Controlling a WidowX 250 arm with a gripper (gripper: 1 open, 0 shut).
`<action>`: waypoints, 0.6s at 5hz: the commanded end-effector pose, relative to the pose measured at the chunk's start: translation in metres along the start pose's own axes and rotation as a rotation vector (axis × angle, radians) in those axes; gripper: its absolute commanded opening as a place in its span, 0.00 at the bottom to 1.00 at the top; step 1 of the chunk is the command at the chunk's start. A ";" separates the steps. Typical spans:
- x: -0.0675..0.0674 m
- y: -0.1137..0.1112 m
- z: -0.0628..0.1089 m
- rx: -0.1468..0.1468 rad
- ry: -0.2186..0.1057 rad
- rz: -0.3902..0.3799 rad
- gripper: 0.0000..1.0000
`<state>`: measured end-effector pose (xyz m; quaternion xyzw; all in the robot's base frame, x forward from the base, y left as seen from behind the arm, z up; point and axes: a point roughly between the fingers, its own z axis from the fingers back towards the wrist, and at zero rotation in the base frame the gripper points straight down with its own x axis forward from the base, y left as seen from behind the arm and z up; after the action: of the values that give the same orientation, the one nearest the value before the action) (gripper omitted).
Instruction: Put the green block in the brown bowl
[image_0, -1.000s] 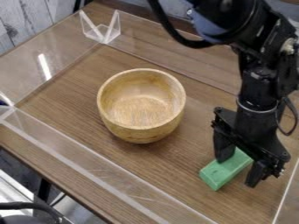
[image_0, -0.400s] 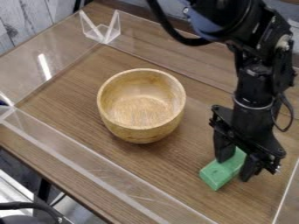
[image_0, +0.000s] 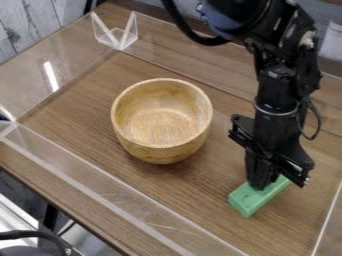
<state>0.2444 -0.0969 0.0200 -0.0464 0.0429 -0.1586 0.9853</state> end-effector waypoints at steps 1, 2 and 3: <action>-0.023 0.008 -0.023 0.005 0.122 0.006 0.00; -0.024 0.009 -0.011 0.006 0.104 0.006 0.00; -0.025 0.011 0.001 0.007 0.087 0.006 0.00</action>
<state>0.2335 -0.0878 0.0270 -0.0420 0.0639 -0.1627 0.9837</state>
